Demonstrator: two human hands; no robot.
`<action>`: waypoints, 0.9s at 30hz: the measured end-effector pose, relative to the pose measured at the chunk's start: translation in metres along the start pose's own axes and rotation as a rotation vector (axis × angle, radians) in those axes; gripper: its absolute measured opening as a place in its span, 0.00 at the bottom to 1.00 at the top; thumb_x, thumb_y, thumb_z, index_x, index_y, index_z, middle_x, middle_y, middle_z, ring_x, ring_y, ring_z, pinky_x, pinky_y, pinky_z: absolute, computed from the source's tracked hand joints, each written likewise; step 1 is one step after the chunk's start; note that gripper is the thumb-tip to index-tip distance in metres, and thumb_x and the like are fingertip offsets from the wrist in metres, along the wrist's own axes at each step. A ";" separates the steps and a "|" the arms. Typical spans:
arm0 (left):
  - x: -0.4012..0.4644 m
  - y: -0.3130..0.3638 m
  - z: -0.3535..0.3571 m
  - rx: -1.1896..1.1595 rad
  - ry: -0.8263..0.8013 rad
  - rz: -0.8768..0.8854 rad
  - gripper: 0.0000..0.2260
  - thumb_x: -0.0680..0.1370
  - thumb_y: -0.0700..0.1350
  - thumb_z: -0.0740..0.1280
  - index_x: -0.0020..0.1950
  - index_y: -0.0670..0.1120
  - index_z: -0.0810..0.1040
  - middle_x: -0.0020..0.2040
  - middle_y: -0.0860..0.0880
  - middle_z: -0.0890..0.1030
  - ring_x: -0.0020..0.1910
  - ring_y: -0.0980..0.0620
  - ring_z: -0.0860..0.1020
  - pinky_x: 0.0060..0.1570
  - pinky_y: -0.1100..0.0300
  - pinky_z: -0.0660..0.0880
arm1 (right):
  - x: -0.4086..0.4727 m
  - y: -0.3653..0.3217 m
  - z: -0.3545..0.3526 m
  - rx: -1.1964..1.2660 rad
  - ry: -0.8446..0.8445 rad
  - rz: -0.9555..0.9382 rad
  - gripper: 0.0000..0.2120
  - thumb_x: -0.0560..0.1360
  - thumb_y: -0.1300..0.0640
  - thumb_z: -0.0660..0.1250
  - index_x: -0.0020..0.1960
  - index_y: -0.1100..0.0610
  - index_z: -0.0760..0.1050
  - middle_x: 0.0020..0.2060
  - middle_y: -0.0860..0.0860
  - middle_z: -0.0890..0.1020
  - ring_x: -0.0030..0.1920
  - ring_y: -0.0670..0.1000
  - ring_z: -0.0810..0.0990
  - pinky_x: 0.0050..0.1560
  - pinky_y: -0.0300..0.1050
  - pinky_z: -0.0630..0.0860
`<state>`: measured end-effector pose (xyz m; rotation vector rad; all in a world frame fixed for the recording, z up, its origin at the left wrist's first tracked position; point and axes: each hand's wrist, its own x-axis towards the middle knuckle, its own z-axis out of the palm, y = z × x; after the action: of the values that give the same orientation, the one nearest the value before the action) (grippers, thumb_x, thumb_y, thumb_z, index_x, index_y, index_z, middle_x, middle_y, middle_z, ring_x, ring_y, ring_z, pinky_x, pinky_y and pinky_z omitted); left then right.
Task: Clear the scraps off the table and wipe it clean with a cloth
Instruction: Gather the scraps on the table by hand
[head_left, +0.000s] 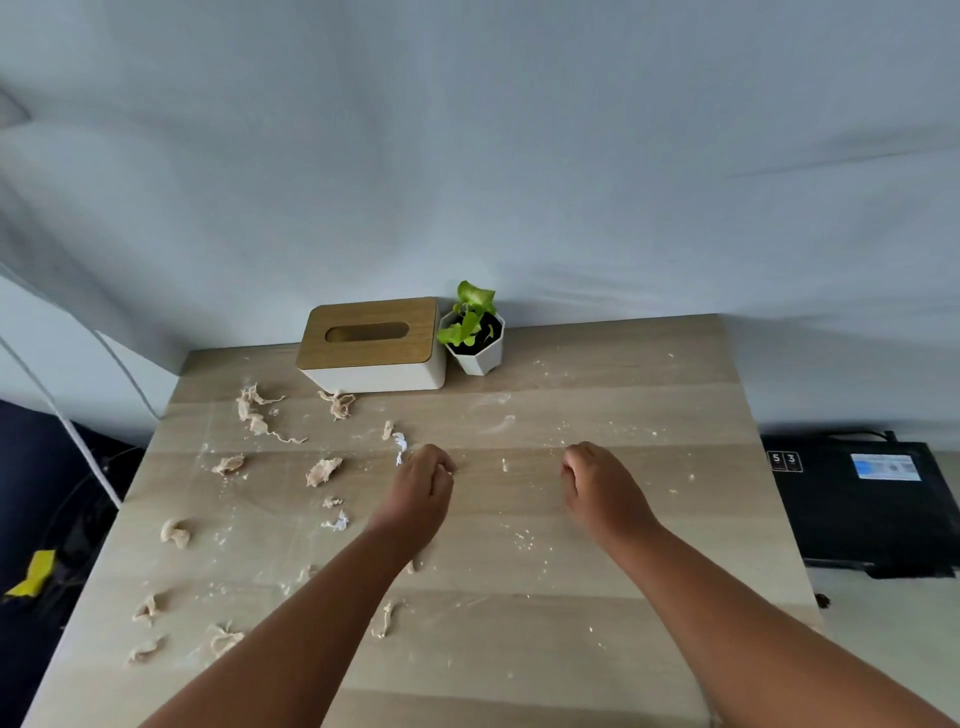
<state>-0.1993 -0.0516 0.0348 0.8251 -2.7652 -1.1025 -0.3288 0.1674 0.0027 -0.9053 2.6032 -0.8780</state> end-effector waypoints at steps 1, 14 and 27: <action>-0.005 -0.005 -0.006 -0.014 0.019 -0.027 0.08 0.77 0.39 0.58 0.46 0.43 0.77 0.38 0.54 0.76 0.39 0.58 0.73 0.39 0.67 0.66 | -0.002 -0.005 0.002 0.006 -0.009 -0.001 0.09 0.78 0.67 0.61 0.40 0.61 0.74 0.35 0.54 0.76 0.41 0.57 0.74 0.40 0.48 0.70; -0.052 -0.076 -0.063 -0.058 0.156 -0.276 0.13 0.76 0.34 0.61 0.41 0.48 0.80 0.35 0.51 0.79 0.37 0.47 0.78 0.37 0.55 0.70 | 0.003 -0.047 0.044 0.081 -0.153 -0.066 0.06 0.76 0.68 0.65 0.49 0.60 0.78 0.47 0.55 0.80 0.51 0.56 0.77 0.51 0.52 0.76; -0.049 -0.130 -0.065 -0.018 0.101 -0.116 0.07 0.82 0.38 0.63 0.49 0.47 0.79 0.44 0.51 0.79 0.45 0.54 0.76 0.45 0.57 0.69 | 0.004 -0.085 0.077 -0.159 -0.209 -0.184 0.29 0.74 0.35 0.68 0.65 0.55 0.75 0.53 0.53 0.75 0.52 0.55 0.75 0.50 0.49 0.77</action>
<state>-0.0822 -0.1459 0.0053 1.0205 -2.6516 -1.0694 -0.2596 0.0757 -0.0056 -1.2254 2.4638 -0.5870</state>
